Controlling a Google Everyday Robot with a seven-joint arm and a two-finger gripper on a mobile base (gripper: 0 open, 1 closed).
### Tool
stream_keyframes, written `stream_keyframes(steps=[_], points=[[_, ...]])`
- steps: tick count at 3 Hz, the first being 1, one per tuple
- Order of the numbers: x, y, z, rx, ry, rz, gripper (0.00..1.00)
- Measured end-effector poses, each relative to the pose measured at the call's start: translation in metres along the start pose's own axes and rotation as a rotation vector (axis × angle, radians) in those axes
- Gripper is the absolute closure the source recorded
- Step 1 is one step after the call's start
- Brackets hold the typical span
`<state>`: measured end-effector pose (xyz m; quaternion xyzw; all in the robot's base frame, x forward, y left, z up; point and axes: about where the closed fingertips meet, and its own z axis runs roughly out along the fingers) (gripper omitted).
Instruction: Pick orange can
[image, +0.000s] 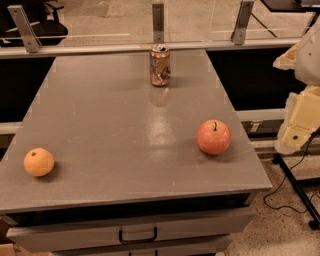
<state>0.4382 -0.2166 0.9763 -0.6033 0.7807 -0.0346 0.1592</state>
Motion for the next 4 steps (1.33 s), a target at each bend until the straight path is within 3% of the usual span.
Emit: stream_keyframes(steps=[2,3,4], points=[[-0.004,-0.004,0.004,-0.01,-0.032,0.008,0.0],[-0.022,-0.026,0.03,-0.016,-0.113,-0.001,0.0],[-0.057,-0.067,0.054,0.014,-0.224,0.009,0.0]])
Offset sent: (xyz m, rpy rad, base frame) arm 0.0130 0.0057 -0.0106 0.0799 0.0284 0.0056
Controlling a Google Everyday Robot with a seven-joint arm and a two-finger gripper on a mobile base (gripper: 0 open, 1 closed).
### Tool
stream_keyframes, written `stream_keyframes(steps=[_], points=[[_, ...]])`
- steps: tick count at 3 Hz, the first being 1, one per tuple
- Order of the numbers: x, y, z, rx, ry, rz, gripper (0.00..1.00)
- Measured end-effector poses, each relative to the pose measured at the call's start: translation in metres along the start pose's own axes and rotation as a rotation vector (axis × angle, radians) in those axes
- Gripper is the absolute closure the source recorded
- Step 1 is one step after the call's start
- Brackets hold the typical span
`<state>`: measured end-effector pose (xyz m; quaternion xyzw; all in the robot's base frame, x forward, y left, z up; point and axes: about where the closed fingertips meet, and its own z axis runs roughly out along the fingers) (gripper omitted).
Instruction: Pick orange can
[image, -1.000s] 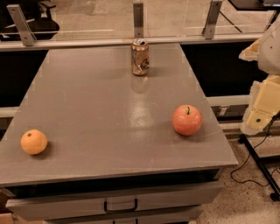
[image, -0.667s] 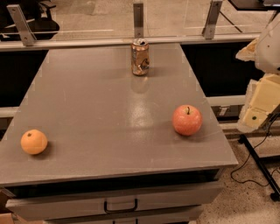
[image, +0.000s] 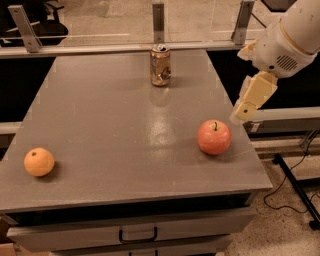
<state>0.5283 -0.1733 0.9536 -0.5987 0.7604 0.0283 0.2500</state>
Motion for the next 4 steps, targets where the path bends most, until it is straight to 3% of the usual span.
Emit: stream_keyframes(steps=[2,3,4], points=[[-0.002,0.0,0.004,-0.007,-0.02,0.023,0.0],[-0.026,-0.01,0.033,-0.025,-0.122,0.071,0.0],[-0.064,-0.039,0.063,-0.011,-0.278,0.129,0.0]])
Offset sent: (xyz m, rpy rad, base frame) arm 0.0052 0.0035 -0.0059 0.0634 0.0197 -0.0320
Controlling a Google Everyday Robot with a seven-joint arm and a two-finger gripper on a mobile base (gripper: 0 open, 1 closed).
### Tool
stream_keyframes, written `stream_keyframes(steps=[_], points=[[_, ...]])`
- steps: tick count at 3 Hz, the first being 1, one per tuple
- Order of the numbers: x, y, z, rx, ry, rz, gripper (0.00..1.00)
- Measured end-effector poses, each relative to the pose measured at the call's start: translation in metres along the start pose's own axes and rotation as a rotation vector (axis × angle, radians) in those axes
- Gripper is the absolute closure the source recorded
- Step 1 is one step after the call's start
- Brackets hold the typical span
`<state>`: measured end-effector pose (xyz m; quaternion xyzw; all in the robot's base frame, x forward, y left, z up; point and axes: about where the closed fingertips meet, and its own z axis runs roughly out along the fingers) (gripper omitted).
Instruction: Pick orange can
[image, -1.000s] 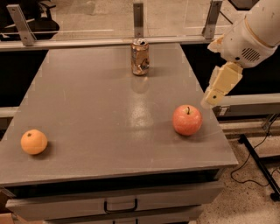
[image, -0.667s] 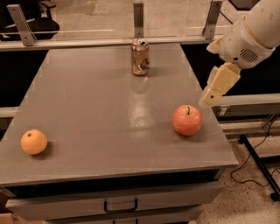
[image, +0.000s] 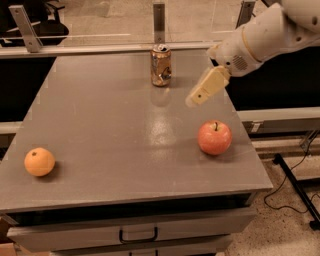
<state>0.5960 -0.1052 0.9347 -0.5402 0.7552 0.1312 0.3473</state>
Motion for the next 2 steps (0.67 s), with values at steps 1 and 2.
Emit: stream_keyframes(steps=[1,2], points=[[-0.023,-0.025,0.037,0.025,-0.143,0.05,0.0],[-0.041,-0.054,0.074,0.051,-0.272,0.134,0.0]])
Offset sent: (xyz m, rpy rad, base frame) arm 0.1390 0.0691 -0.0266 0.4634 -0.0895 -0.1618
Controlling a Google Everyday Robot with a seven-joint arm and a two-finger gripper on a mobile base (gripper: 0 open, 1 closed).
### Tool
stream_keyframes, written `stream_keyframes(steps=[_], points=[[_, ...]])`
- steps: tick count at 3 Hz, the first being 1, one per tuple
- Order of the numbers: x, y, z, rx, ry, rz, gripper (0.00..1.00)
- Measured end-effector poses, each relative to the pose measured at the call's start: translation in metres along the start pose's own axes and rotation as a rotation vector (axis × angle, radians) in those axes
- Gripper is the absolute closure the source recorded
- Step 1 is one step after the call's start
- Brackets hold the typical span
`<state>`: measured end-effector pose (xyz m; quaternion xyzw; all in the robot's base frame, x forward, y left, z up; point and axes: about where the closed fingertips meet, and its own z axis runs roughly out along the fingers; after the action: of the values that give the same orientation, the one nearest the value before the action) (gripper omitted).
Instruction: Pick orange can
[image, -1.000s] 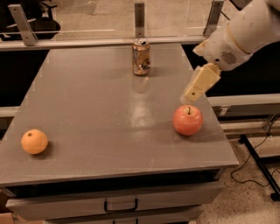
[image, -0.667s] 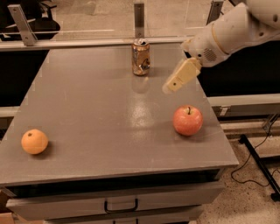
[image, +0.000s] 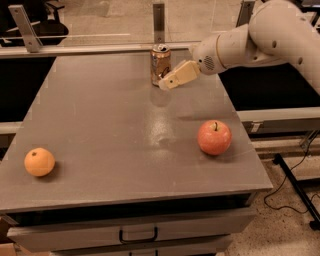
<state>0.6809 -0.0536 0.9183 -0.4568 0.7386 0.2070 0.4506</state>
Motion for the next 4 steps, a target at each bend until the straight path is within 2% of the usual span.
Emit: stream_keyframes(steps=[1,2,3,4], points=[[-0.017,-0.018,0.032,0.015,-0.113,0.066,0.0],[-0.028,-0.036,0.054,0.039,-0.177,0.108,0.0],[-0.029,-0.038,0.072,0.049,-0.165,0.109,0.18],[-0.024,-0.04,0.077,0.059,-0.149,0.101,0.41]])
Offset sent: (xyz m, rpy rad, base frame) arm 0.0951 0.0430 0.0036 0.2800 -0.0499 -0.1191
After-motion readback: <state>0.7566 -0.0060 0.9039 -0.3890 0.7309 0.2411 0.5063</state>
